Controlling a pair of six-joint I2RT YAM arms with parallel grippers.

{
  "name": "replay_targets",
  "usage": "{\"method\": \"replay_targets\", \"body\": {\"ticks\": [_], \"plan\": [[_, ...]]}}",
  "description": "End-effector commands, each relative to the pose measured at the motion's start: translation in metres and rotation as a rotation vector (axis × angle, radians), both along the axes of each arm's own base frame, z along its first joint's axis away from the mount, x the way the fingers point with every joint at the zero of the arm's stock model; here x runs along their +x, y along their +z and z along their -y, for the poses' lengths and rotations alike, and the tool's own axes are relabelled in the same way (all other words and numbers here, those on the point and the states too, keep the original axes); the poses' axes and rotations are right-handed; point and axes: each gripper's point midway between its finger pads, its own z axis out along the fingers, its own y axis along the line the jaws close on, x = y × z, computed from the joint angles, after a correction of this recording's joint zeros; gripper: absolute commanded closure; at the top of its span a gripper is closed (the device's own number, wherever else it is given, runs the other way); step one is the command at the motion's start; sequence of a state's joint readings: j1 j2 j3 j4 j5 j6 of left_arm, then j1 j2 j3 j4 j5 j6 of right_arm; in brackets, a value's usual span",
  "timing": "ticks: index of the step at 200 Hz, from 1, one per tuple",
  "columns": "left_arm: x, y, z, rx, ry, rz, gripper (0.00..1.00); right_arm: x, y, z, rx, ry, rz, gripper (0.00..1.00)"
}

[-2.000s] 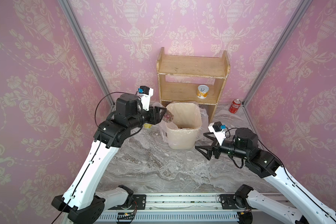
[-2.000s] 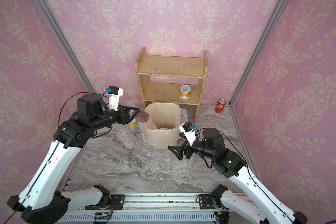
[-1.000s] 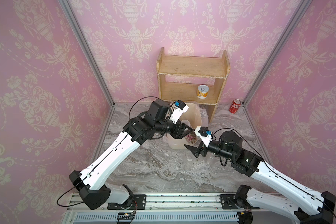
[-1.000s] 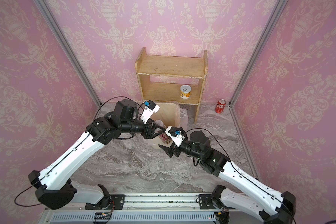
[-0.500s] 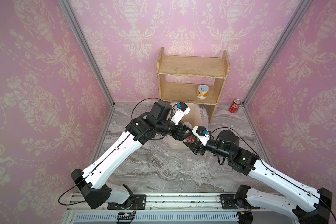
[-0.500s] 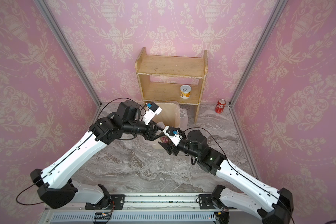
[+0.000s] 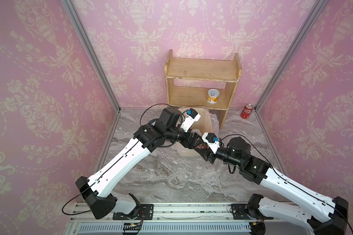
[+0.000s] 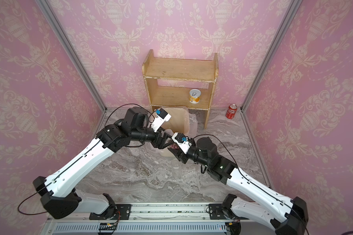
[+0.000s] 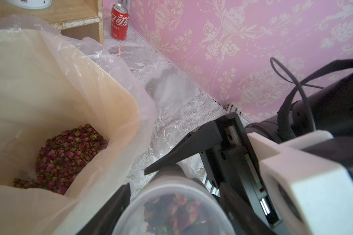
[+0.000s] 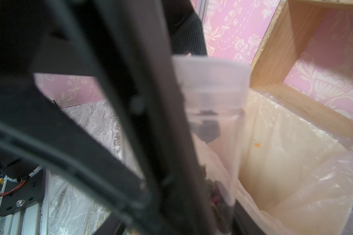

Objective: Empty the moldy dried flower tea in the jars
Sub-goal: Pick up the jar from the center of the board, then unscrew the lid from the jar.

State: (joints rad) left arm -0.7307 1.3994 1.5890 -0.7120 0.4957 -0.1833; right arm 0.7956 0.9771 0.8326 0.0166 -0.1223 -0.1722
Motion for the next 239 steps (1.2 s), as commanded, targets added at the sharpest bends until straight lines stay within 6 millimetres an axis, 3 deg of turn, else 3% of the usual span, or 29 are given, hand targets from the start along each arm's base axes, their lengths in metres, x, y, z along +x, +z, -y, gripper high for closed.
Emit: {"method": "replay_targets", "body": {"ticks": [1,21,50,104,217,239], "plan": [[-0.014,0.018,-0.007,-0.018,-0.089,0.134,0.13,-0.005,0.004,0.007,0.017,-0.018,-0.007,0.60],[-0.018,0.023,-0.023,-0.025,-0.153,0.200,0.07,-0.011,0.003,0.015,0.013,-0.010,-0.017,0.64],[-0.040,0.044,-0.038,-0.144,-0.316,0.214,0.06,-0.028,-0.001,0.018,0.016,0.093,-0.067,0.62],[-0.063,0.038,-0.033,-0.198,-0.495,0.164,0.06,-0.065,0.007,0.004,0.081,0.338,-0.189,0.60],[-0.045,0.003,-0.026,-0.113,-0.449,0.101,0.16,-0.053,0.006,-0.006,0.075,0.360,-0.219,0.61],[-0.045,0.002,-0.026,-0.106,-0.445,0.105,0.23,-0.051,0.006,-0.007,0.074,0.359,-0.225,0.61]]}}
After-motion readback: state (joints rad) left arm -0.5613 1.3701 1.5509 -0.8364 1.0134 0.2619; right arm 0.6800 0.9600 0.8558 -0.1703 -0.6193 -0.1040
